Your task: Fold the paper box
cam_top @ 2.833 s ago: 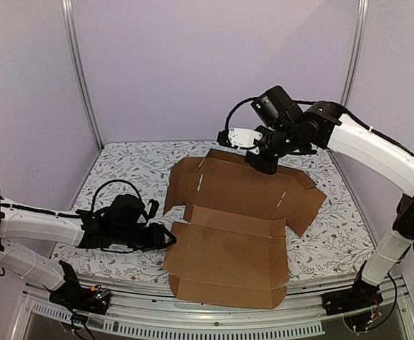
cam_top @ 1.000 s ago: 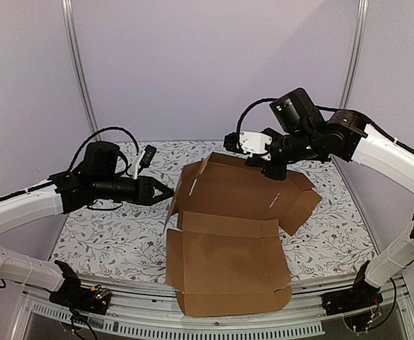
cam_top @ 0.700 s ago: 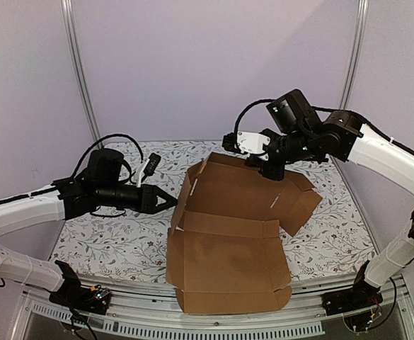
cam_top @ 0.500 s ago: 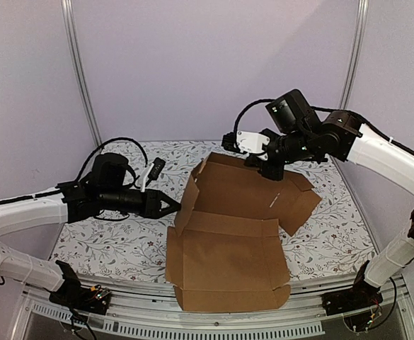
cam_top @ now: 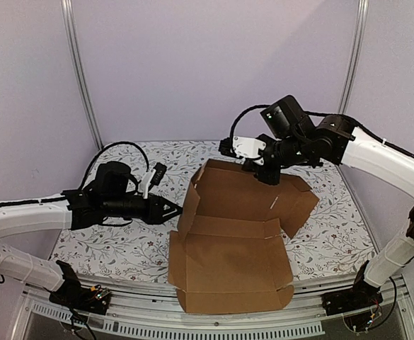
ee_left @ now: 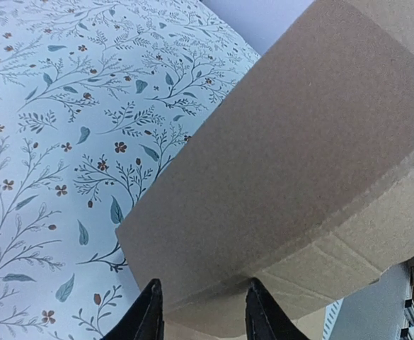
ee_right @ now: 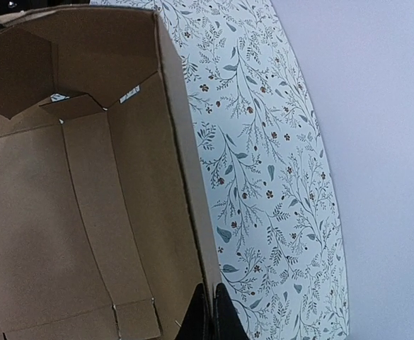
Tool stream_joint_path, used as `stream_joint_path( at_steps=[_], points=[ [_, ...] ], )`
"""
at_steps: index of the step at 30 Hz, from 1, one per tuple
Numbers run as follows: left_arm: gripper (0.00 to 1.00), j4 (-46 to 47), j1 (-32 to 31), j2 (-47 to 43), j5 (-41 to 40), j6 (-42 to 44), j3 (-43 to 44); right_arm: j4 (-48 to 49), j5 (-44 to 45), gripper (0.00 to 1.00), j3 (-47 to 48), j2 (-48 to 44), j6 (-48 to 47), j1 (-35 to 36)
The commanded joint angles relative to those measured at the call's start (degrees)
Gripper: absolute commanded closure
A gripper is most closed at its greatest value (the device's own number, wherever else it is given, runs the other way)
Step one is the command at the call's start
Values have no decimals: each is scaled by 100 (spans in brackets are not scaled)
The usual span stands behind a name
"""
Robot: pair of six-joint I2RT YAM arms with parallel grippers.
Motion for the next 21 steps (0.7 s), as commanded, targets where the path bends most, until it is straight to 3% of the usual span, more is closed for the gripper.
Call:
stream_joint_path(
  at_steps=[1,21],
  points=[
    [61,453,-57,105,-196,193,-238,60,-103,100,-138,189,133,112],
    [61,1136,-339,81,7,13,-673,776,897,100,-910,205,-41,648]
  ],
)
